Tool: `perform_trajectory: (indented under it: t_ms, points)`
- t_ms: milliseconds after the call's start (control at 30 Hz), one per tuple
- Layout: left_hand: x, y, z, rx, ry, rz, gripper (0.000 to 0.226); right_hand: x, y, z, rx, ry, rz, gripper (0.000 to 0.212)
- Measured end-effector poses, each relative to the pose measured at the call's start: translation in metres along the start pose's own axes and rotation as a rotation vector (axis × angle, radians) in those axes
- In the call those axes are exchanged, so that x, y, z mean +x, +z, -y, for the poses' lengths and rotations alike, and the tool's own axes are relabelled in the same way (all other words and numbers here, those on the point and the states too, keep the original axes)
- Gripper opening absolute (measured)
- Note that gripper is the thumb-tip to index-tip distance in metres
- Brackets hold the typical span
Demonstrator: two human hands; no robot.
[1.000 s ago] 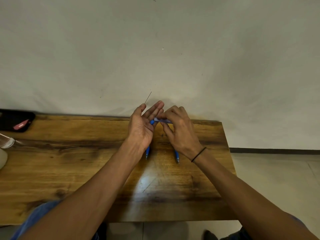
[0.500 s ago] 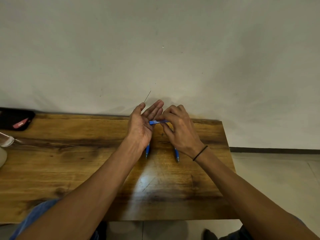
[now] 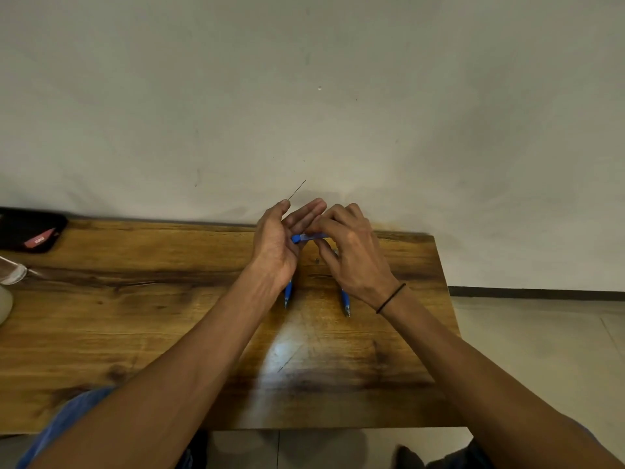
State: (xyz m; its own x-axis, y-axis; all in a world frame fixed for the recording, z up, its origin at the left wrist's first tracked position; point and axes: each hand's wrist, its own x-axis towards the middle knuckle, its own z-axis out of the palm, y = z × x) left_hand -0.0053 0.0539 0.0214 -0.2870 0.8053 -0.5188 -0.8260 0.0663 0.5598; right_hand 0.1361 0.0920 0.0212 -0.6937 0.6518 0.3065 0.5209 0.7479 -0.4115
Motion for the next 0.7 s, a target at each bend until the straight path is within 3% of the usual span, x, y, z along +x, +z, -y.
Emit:
perform_trajectory:
  t_ms: [300,433,700]
  points:
    - [0.0016,-0.0003,-0.0006,0.084,0.046,0.008,0.036,-0.0014,-0.0004,0.0013,-0.033,-0.019,-0.007,0.032]
    - [0.0039,-0.0015,0.0022,0.151,0.058,-0.019,0.017,-0.0008,-0.0032,0.0019,-0.072,-0.039,0.039,0.035]
    - [0.005,-0.0019,-0.0001,0.225,0.044,-0.011,0.008,0.0001,-0.0076,0.0059,-0.124,-0.039,0.124,0.035]
